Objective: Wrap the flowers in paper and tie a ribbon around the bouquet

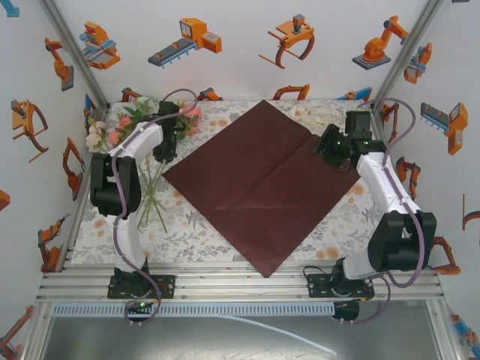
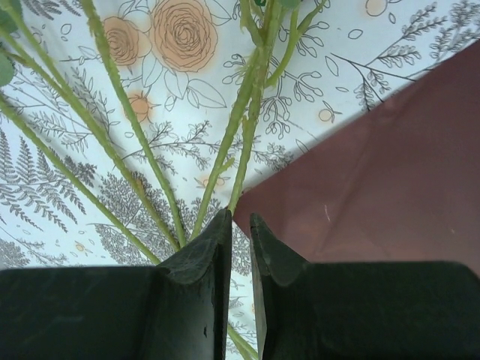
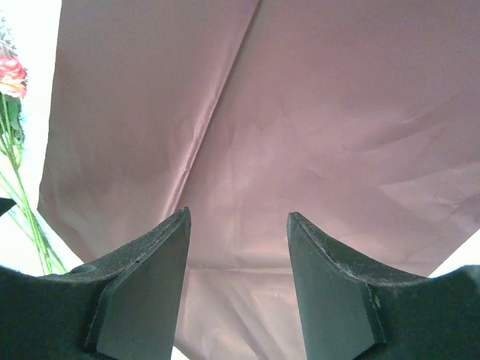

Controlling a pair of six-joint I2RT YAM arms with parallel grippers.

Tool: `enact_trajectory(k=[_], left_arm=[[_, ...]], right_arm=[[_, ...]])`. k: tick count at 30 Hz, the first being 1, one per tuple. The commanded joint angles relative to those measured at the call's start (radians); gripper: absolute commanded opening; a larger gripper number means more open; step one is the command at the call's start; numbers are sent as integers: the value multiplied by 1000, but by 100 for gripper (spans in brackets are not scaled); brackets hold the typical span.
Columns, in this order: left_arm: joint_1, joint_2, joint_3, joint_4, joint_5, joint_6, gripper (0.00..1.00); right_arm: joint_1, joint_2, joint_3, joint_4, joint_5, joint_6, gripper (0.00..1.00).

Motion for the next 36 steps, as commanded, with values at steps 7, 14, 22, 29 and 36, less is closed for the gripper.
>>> enact_trajectory(k=[7,14,22,29,36], left_arm=[[16,96,75,-32,-8,64,22],[22,129,87,-31,44,57,23],[37,148,107,-37,59,40,14],[42,-10,99,-4,155,22,0],[110,-295,-63,208,464,-85,0]], right_arm=[[1,-88,-43,-39,31,-21,53],[1,-94,-35,-59,45,-23,53],[1,-96,-13,-65,48,-23,53],[1,-109,18,-66,55,-22,54],[1,-102,35,-60,56,-20,54]])
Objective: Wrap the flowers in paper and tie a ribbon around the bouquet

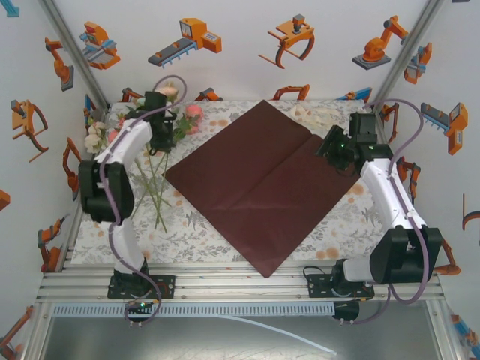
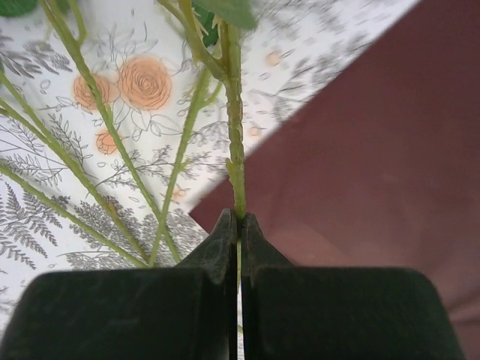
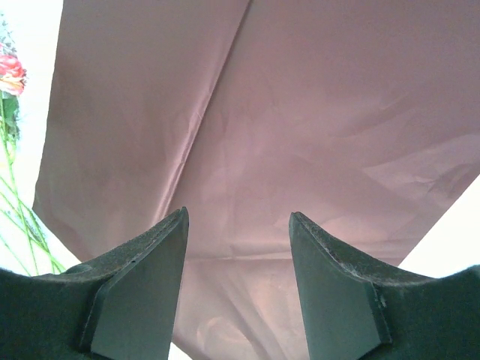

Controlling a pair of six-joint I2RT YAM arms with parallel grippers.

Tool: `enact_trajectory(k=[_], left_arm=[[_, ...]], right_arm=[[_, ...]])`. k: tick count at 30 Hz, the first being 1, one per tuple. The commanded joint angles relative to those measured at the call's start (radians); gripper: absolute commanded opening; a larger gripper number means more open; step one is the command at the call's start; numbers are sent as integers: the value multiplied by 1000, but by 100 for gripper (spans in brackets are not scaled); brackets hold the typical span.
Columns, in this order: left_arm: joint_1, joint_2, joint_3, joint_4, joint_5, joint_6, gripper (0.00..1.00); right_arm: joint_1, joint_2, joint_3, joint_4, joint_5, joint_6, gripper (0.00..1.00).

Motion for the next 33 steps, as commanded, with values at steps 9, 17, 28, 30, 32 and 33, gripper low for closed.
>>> enact_trajectory(k=[9,17,28,30,32,33], left_arm=[[53,-206,-134,724,520,-631,0],[-202,196,227,661,523,-593,0],[-266,634,811,152,541,-410,0],[-276,663,817,130,541,-427,0],[-279,674,811,115,555,-463,0],[-279,669,801,111,557,-481,0]], right_arm=[[1,9,75,-16,12,-22,54],[1,-4,73,-16,-15,-49,56],[-1,-57,54,-78,2,-94,75],[0,-52,61,-89,9,-91,76],[0,-48,66,-99,13,-92,76],[-1,-47,68,-104,16,-93,76]])
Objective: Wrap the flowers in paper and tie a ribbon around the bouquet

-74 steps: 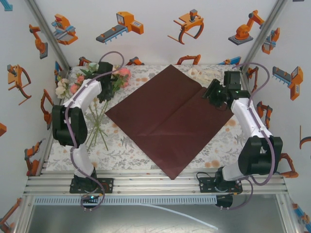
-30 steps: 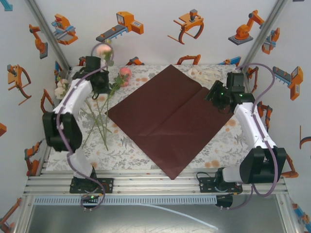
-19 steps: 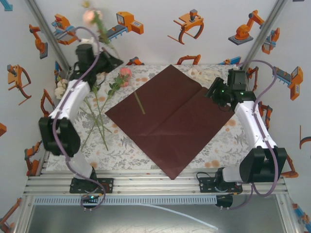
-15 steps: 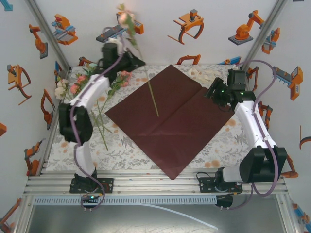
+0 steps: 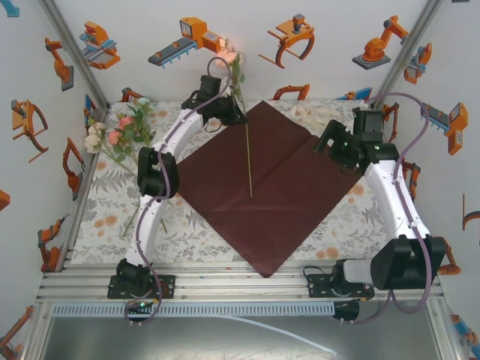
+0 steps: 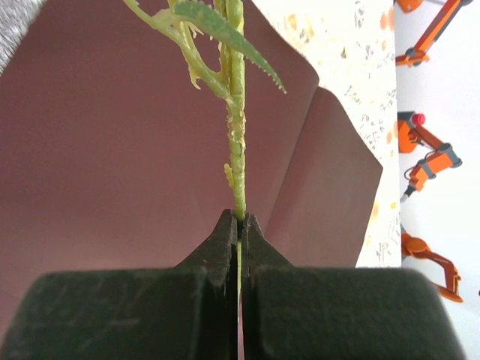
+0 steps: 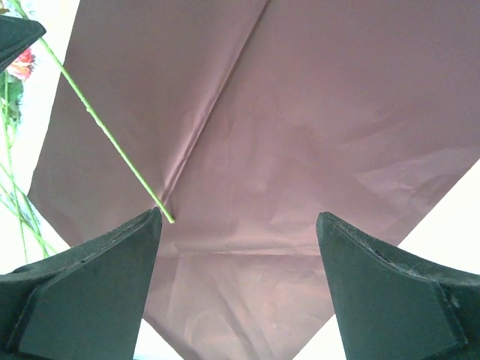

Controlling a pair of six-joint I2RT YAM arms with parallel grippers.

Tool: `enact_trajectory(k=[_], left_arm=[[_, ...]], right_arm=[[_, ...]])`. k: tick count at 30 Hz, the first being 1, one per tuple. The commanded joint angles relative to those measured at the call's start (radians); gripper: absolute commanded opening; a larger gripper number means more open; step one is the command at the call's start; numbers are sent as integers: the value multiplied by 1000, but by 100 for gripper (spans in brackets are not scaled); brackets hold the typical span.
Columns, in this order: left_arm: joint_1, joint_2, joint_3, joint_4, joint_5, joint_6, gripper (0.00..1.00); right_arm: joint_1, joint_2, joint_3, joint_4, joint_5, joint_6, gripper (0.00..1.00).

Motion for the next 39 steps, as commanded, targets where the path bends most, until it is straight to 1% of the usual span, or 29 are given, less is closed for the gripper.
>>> enact_trajectory(k=[1,5,8,11,13,15,19,24,26,30,34,37,39], left_arm=[[-13,2,3,-83,31,-36,0],[-9,-85,-123,13,33,-100,0],[9,-135,-207,26,6,-134,0],[24,-161,-284,35,-22,-124,0],[33,-155,-312,60,-19,-117,0],[40,-139,-319,91,-18,-114,0],[50,-79,-272,105,-12,-111,0],[45,6,-195,69,4,-118,0],[41,33,-163,26,10,-107,8],[34,8,-165,-7,-18,-65,15],[46,-64,-166,-30,-66,-41,19],[63,-136,-167,-66,-104,-13,25],[79,-192,-177,-88,-125,6,28]], right_arm=[[-1,-4,22,-39,24,-22,76],[0,-4,29,-54,38,-43,76],[0,-2,31,-56,45,-56,76],[-1,1,29,-60,48,-58,76],[-1,7,32,-60,44,-61,77],[-1,11,36,-61,39,-62,76],[-1,23,50,-72,41,-70,77],[-1,13,46,-73,48,-71,76],[-1,10,44,-74,50,-72,77],[-1,12,49,-74,53,-69,76],[-1,25,61,-72,48,-66,76],[0,36,69,-68,42,-65,76],[-1,39,70,-65,40,-62,76]])
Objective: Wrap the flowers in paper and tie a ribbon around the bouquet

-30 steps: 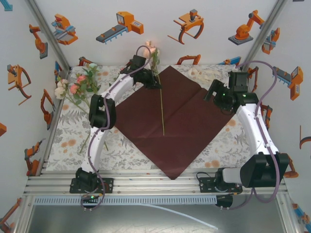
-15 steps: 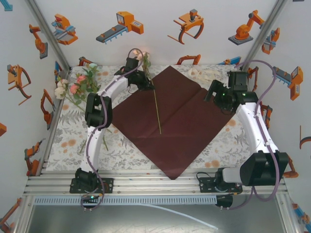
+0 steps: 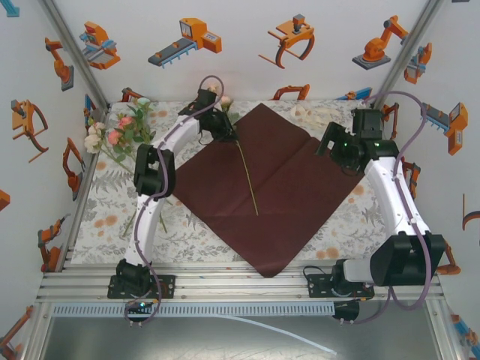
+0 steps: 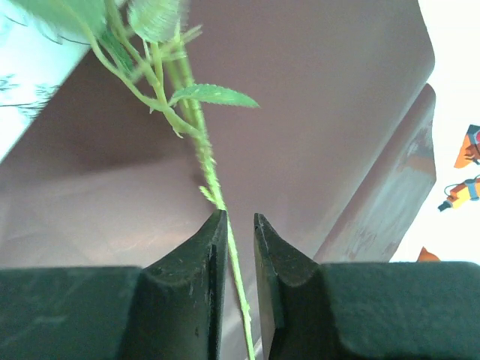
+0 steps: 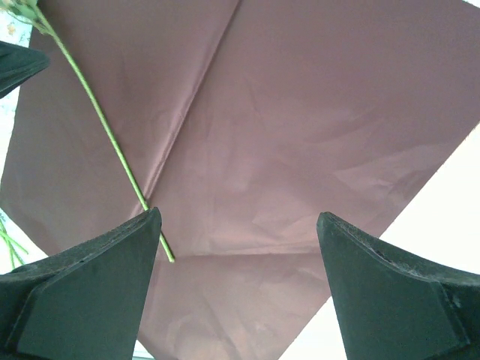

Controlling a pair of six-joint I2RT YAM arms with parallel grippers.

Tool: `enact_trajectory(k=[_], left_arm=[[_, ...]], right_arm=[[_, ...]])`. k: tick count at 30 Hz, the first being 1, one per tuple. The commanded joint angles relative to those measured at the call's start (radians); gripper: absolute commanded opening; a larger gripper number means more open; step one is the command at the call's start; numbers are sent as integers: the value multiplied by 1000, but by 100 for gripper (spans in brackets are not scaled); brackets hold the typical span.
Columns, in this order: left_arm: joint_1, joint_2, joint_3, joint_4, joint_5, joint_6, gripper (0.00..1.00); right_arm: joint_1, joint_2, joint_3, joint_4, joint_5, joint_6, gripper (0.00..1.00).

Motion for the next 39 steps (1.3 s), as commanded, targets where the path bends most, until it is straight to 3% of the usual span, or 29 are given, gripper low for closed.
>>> enact_trajectory(k=[1,8,13,18,23,28,39], left_arm=[[41,-186,5,-57,-65,71,28],[160,-490,-234,-173,-306,292,31],[223,-639,-500,-191,-529,590,31],[234,-561,-514,-297,-529,705,31],[234,-432,-438,-333,-466,680,34],[235,-320,-361,-359,-532,664,36],[247,-179,-265,-400,-540,684,36]], right_arm=[[-1,10,33,-1,-1,-7,76],[-1,-2,23,7,0,-3,76],[-1,-5,10,19,-8,1,76],[-1,13,16,22,-24,10,77],[-1,20,23,21,-32,17,76],[-1,-14,8,10,-13,14,76],[-1,-63,-9,-17,19,3,76]])
